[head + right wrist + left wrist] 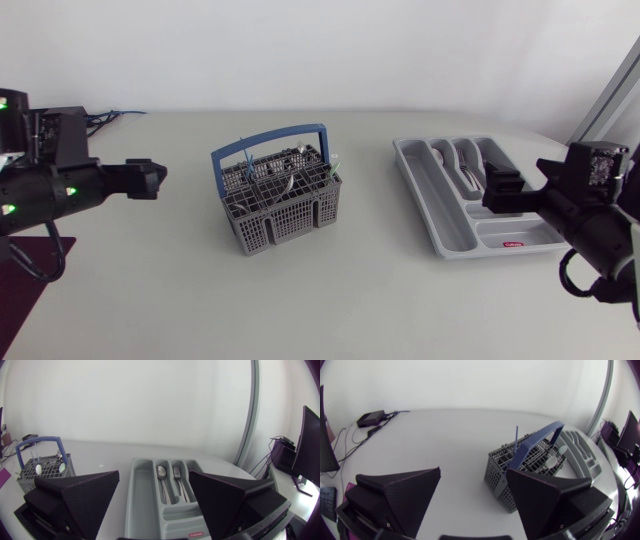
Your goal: Unload the cutlery basket into the drawer organizer.
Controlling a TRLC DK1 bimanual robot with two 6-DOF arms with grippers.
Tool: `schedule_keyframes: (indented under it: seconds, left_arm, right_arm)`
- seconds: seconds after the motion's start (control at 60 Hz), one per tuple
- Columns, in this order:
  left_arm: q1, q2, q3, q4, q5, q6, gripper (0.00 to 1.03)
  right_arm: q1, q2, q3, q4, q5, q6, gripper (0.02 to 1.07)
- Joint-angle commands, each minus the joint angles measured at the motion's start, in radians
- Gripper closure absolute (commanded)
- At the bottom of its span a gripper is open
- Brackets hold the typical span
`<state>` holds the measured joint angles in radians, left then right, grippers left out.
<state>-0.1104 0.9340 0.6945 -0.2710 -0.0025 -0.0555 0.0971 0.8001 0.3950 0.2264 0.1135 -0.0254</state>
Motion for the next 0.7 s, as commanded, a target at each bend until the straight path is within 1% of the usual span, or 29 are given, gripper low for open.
schedule_keyframes:
  seconds: [0.0,0.033,0.117,0.133,0.15,0.183,0.233,0.3,0.333,0.4,0.467,0.5,0.533,0.583,0.683]
  left_arm:
    - [-0.046,0.060,0.071,-0.027,-0.033,0.129,0.07]
    - [-0.054,0.075,0.083,-0.036,-0.039,0.167,0.07]
    - [-0.087,0.112,0.109,-0.051,-0.065,0.324,0.07]
    - [-0.087,0.112,0.111,-0.051,-0.068,0.325,0.07]
    - [-0.104,0.115,0.112,-0.054,-0.080,0.364,0.07]
    - [-0.114,0.114,0.112,-0.059,-0.082,0.384,0.07]
    - [-0.146,0.112,0.108,-0.065,-0.090,0.454,0.07]
    - [-0.183,0.117,0.111,-0.099,-0.088,0.559,0.07]
    - [-0.218,0.117,0.097,-0.099,-0.090,0.595,0.07]
    - [-0.239,0.109,0.073,-0.086,-0.088,0.677,0.06]
    - [-0.279,0.100,0.059,-0.068,-0.086,0.755,0.05]
    - [-0.284,0.101,0.063,-0.066,-0.086,0.769,0.05]
    - [-0.287,0.104,0.069,-0.066,-0.086,0.803,0.04]
    - [-0.295,0.120,0.077,-0.065,-0.083,0.849,0.04]
    - [-0.302,0.155,0.080,-0.060,-0.076,0.934,0.05]
  right_arm:
    - [0.018,0.057,0.041,-0.024,0.012,0.032,0.07]
    - [0.023,0.073,0.048,-0.038,0.012,0.032,0.07]
    - [0.027,0.106,0.079,-0.093,0.012,0.024,0.07]
    - [0.027,0.111,0.084,-0.101,0.012,0.024,0.07]
    - [0.027,0.123,0.094,-0.122,0.014,0.022,0.07]
    - [0.027,0.136,0.107,-0.144,0.012,0.018,0.07]
    - [0.027,0.169,0.139,-0.202,0.012,-0.010,0.07]
    - [0.027,0.211,0.169,-0.252,0.005,-0.047,0.07]
    - [0.030,0.226,0.180,-0.269,0.000,-0.070,0.07]
    - [0.046,0.244,0.196,-0.292,-0.002,-0.117,0.07]
    - [0.067,0.246,0.197,-0.300,0.000,-0.168,0.07]
    - [0.078,0.248,0.199,-0.309,0.000,-0.199,0.09]
    - [0.096,0.249,0.202,-0.323,0.000,-0.265,0.12]
    - [0.125,0.254,0.208,-0.341,0.000,-0.341,0.13]
    - [0.164,0.274,0.228,-0.406,0.005,-0.360,0.13]
